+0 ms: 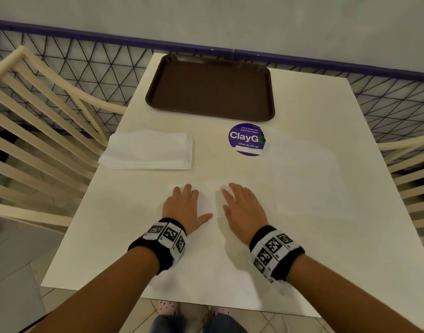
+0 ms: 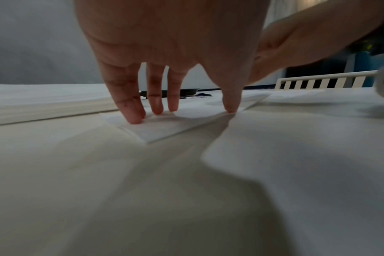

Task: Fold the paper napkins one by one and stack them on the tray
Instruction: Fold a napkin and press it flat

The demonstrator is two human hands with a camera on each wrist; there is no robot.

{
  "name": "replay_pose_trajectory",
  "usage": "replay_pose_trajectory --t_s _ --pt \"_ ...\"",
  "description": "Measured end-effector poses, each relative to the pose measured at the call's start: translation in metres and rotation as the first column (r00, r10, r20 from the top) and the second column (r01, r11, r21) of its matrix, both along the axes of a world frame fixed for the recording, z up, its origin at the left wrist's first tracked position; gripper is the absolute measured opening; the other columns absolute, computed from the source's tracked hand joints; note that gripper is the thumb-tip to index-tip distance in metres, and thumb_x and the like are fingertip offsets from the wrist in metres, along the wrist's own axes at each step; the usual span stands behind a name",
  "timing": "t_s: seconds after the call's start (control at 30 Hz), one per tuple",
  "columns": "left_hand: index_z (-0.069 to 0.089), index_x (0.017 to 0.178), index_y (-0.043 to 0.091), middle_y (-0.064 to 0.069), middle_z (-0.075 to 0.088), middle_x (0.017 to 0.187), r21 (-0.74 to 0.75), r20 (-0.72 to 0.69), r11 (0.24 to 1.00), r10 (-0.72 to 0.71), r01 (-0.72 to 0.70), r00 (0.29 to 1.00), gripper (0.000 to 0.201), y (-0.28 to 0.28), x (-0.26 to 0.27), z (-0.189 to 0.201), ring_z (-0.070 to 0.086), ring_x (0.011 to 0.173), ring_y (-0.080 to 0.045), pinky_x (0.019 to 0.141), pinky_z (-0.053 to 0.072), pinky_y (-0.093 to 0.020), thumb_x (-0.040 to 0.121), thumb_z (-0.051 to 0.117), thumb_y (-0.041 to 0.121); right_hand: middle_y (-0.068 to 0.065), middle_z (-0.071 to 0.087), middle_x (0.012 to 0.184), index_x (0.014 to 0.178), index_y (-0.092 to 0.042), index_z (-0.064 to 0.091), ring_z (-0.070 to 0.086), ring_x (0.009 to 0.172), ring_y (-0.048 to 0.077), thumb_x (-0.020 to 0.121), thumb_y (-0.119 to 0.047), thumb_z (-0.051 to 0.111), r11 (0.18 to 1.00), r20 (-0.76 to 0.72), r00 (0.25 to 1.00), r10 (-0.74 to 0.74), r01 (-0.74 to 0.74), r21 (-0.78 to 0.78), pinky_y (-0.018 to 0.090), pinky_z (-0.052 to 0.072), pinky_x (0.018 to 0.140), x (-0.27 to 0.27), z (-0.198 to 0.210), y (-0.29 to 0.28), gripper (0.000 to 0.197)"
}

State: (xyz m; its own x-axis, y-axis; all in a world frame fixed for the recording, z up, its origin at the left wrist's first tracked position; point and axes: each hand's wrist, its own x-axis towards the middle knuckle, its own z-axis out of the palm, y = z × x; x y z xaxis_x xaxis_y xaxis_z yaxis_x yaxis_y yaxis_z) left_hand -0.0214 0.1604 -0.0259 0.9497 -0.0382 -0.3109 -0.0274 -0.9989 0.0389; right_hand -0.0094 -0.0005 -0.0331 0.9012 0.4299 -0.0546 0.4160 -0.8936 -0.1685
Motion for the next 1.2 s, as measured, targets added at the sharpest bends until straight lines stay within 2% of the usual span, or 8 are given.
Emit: replay_pose_trajectory --t_s 0.13,0.23,0.33,0.53,0.7,0.87,1.07,1.2 --pt "0.033 0.135 0.013 -0.004 0.033 0.138 0.001 0.023 1.0 -0.016 0.016 1.0 0.072 0.0 0.0 -0.002 0.037 0.121 -0.023 0.091 0.043 -0.03 0.086 0.038 0.065 0.011 0.063 0.125 0.114 -0.005 0.067 0.061 0.116 0.022 0.099 -0.027 -0.001 0.994 -0.207 0.977 0.058 -0.075 -0.075 0.036 0.048 0.097 -0.036 -0.009 0.02 0.073" --pt "0.033 0.135 0.012 -0.004 0.033 0.138 0.01 0.032 0.999 -0.036 0.035 0.999 0.073 0.001 0.0 -0.002 0.037 0.121 -0.024 0.093 0.042 -0.03 0.086 0.036 0.066 0.01 0.005 0.158 0.148 -0.002 0.016 0.008 0.147 0.021 0.07 -0.048 -0.033 0.994 -0.353 0.934 0.061 -0.088 -0.06 0.032 0.005 0.12 -0.04 -0.009 0.019 0.102" --pt "0.032 0.136 0.011 -0.005 0.032 0.14 0.004 0.028 0.999 -0.049 0.049 0.998 0.074 0.002 0.001 -0.004 0.036 0.123 -0.025 0.096 0.04 -0.03 0.086 0.036 0.066 0.006 -0.01 0.158 0.15 -0.008 0.0 -0.006 0.147 0.017 0.064 -0.051 -0.04 0.985 -0.389 0.921 0.029 -0.092 -0.143 0.03 -0.003 0.119 -0.038 -0.006 0.007 0.105" --pt "0.031 0.136 0.011 -0.004 0.032 0.14 -0.011 0.024 0.998 -0.058 0.059 0.998 0.075 0.003 0.002 -0.004 0.035 0.123 -0.024 0.095 0.04 -0.03 0.086 0.037 0.066 0.004 -0.01 0.159 0.15 -0.008 0.001 -0.003 0.148 0.015 0.103 -0.021 0.011 0.97 -0.453 0.884 -0.12 0.007 -0.243 0.031 0.001 0.12 -0.025 0.007 -0.022 0.05" --pt "0.03 0.137 0.01 -0.007 0.03 0.14 0.023 0.031 0.996 -0.083 0.083 0.996 0.067 0.0 0.0 0.0 0.035 0.123 -0.025 0.097 0.038 -0.031 0.09 0.038 0.058 0.005 0.002 0.159 0.149 -0.007 0.014 0.011 0.146 0.018 0.103 -0.017 0.017 0.958 -0.492 0.864 -0.108 -0.042 -0.284 0.033 0.008 0.12 -0.008 0.024 -0.029 0.047" --pt "0.03 0.141 0.013 -0.005 0.03 0.141 -0.074 0.057 0.928 -0.362 0.365 0.931 0.049 -0.033 -0.014 0.0 0.033 0.126 -0.025 0.102 0.035 -0.035 0.097 0.038 0.033 0.015 0.043 0.138 0.135 -0.001 0.035 0.042 0.126 0.031 0.098 -0.016 0.029 0.934 -0.494 0.851 -0.176 -0.015 -0.358 0.035 0.035 0.104 0.006 0.04 -0.015 0.04" --pt "0.026 0.141 0.007 -0.007 0.031 0.138 0.006 0.046 0.883 -0.469 0.469 0.882 0.047 -0.041 -0.032 -0.015 0.036 0.119 -0.028 0.1 0.037 -0.036 0.1 0.018 0.028 0.016 0.05 0.13 0.125 0.0 0.048 0.051 0.118 0.032 0.097 -0.02 0.036 0.909 -0.474 0.873 -0.116 -0.099 -0.405 0.036 0.043 0.095 0.014 0.045 -0.011 0.036" --pt "0.059 0.118 0.007 -0.006 0.056 0.116 -0.047 0.071 0.944 -0.324 0.327 0.944 0.054 -0.018 -0.038 -0.007 0.056 0.097 -0.025 0.077 0.051 -0.029 0.091 0.016 0.023 0.017 0.055 0.124 0.119 0.002 0.053 0.056 0.113 0.032 0.097 -0.018 0.036 0.911 -0.474 0.878 -0.069 -0.138 -0.389 0.036 0.046 0.091 0.018 0.045 -0.015 0.034"
